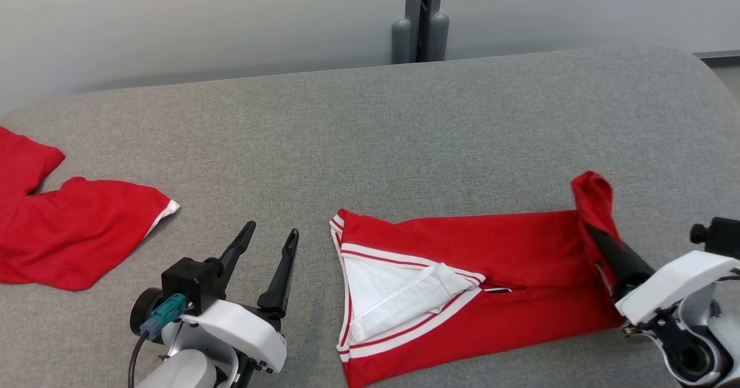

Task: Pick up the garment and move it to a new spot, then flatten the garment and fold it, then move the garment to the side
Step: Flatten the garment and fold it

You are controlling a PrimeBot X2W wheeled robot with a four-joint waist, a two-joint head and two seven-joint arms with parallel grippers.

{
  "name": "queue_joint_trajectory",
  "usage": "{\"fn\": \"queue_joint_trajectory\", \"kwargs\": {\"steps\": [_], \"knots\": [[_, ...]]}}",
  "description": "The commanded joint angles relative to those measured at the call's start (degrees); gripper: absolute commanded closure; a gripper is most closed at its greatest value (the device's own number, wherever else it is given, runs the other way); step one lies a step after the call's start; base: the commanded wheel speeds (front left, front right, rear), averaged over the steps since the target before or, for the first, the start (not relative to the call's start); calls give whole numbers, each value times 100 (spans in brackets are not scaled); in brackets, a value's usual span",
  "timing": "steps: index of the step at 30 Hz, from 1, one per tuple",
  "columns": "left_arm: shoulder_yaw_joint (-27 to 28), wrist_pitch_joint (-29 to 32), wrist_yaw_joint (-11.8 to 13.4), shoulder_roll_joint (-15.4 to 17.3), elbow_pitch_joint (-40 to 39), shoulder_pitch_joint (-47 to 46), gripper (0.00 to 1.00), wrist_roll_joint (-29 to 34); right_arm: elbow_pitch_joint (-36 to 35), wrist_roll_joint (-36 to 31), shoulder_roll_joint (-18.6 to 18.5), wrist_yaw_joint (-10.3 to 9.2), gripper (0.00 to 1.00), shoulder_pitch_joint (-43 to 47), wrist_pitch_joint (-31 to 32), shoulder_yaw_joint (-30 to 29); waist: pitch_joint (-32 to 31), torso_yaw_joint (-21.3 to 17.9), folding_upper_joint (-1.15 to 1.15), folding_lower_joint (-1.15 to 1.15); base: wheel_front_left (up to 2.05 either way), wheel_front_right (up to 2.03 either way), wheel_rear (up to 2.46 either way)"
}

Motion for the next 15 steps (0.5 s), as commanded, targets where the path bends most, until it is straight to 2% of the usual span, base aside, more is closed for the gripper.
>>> {"fn": "queue_joint_trajectory", "kwargs": {"steps": [1, 8, 10, 15], "knots": [[39, -22, -36, -8, 19, 93, 0, 39, -123, 44, 36, -1, 100, 52, 79, 21, -5, 5, 0, 0, 0, 0, 0], [179, -23, -126, -82, 107, 132, 0, 130, -927, 402, 604, 0, 100, 161, 577, 117, -51, 100, 0, 0, 0, 0, 0], [224, -23, -154, -119, 142, 166, 0, 158, -1128, 537, 916, 0, 100, 219, 757, 161, -85, 171, 0, 0, 0, 0, 0], [307, -23, -195, -187, 163, 208, 0, 210, -1117, 510, 1354, 0, 100, 257, 1007, 287, -94, 323, 0, 0, 0, 0, 0]]}}
